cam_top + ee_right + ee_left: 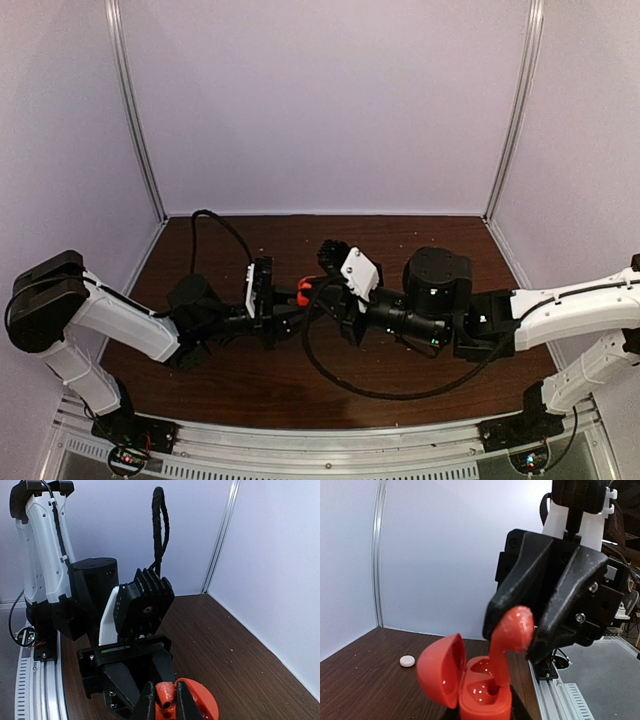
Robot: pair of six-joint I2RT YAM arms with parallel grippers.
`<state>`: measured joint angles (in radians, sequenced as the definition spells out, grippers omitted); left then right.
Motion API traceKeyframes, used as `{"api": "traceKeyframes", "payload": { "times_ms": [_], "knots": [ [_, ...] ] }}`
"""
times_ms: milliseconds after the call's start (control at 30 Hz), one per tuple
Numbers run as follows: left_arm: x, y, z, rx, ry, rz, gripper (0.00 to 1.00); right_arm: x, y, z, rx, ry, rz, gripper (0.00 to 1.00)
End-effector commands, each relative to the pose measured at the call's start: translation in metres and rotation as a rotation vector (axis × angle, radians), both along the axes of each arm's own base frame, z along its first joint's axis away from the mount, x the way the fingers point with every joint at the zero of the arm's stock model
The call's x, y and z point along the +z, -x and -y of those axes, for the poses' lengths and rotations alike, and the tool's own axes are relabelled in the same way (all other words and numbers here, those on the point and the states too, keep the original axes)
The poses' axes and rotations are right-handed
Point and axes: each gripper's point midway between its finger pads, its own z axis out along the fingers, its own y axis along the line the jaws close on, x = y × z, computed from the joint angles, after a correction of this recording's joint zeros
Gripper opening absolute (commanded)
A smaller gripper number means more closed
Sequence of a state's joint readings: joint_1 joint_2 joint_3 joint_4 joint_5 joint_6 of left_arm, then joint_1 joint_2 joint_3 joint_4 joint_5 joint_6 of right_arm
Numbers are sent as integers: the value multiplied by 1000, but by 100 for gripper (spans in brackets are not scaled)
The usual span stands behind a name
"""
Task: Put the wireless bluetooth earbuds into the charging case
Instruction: Place the left earbud in the left side groove of the charging case.
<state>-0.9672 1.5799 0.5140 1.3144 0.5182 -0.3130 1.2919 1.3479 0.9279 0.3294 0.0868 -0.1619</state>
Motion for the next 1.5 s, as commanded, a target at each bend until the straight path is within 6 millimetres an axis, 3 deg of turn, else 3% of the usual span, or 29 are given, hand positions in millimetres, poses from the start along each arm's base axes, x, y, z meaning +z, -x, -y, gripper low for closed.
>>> {"api": "traceKeyframes", "payload": {
  "times_ms": [0, 467, 700, 767, 867, 1100, 1467],
  "knots": [
    [26, -1, -3, 6, 68, 47, 0, 4, -3, 0, -25, -26, -4, 10],
    [31, -3, -8, 35, 68, 60, 0, -23, -6, -3, -37, 20, -28, 9],
    [33, -6, -11, 62, 78, 52, 0, -20, -5, -1, -37, 12, -36, 12],
    [34, -6, -11, 64, 82, 51, 0, -17, -5, 1, -41, 4, -38, 15],
    [34, -6, -12, 60, 86, 51, 0, -17, -5, 2, -40, 7, -37, 28],
    [34, -1, -10, 30, 84, 59, 0, -12, 0, 0, -11, 7, -33, 36],
    [27, 9, -3, -53, 49, 65, 0, 30, 20, 9, 91, 6, 9, 64]
  ]
}}
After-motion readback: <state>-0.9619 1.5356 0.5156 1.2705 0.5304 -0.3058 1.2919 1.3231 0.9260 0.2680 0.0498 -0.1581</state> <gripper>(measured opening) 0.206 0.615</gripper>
